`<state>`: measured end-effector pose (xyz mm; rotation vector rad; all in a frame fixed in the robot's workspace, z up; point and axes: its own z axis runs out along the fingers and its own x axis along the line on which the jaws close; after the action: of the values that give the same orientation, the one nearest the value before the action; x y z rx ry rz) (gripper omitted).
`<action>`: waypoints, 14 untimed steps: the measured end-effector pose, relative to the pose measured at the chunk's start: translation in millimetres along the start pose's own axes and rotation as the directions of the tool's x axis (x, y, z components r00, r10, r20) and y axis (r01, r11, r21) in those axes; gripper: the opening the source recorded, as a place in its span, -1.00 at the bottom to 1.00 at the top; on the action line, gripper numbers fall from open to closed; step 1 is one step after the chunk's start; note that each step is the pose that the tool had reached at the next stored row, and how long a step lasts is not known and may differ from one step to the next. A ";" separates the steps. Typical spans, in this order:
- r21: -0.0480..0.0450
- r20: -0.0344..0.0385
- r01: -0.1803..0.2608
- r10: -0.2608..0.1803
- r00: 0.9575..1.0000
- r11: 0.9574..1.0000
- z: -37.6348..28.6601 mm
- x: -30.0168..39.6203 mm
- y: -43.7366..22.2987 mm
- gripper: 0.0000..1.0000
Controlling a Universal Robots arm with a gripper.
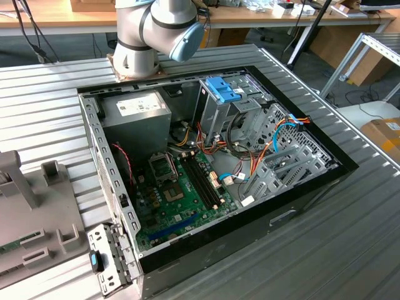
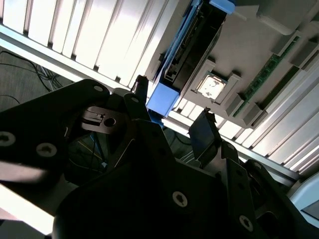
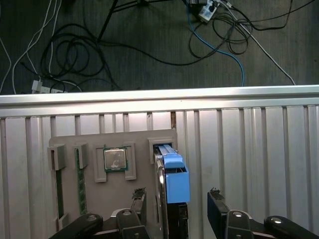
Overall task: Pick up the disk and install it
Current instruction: 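Pick up the disk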
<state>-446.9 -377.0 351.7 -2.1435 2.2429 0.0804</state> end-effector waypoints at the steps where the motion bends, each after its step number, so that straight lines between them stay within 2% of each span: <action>1: 0.000 0.000 0.000 0.000 1.000 1.000 0.0 0.0 0.0 0.21; 14: 0.000 0.000 0.000 0.000 1.000 1.000 5.0 0.3 0.0 0.21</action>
<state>-446.9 -377.0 346.7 -2.1435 2.2429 0.0803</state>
